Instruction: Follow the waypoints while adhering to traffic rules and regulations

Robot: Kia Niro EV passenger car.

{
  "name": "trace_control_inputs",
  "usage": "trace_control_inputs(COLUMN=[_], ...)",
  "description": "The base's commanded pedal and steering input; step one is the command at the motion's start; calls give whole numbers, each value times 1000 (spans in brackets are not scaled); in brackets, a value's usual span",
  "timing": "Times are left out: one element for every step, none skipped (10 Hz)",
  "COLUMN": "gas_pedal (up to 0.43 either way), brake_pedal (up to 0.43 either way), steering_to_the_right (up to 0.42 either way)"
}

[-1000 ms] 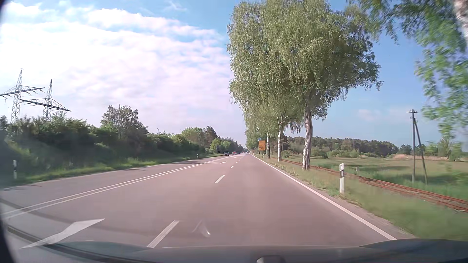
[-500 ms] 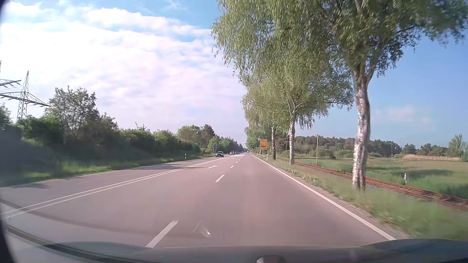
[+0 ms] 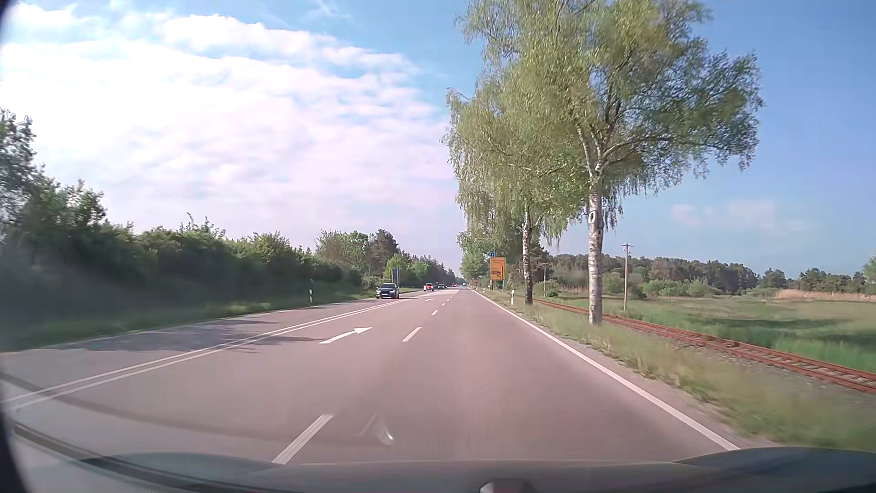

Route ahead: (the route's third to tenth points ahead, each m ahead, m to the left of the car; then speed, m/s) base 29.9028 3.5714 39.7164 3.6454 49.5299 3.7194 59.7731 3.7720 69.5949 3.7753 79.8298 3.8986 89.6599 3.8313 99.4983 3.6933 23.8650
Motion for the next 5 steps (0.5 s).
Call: trace_control_inputs(gas_pedal=[138, 118, 118, 87, 39], brake_pedal=[0, 0, 0, 0, 0], steering_to_the_right=[1, 1, 1, 1, 1])
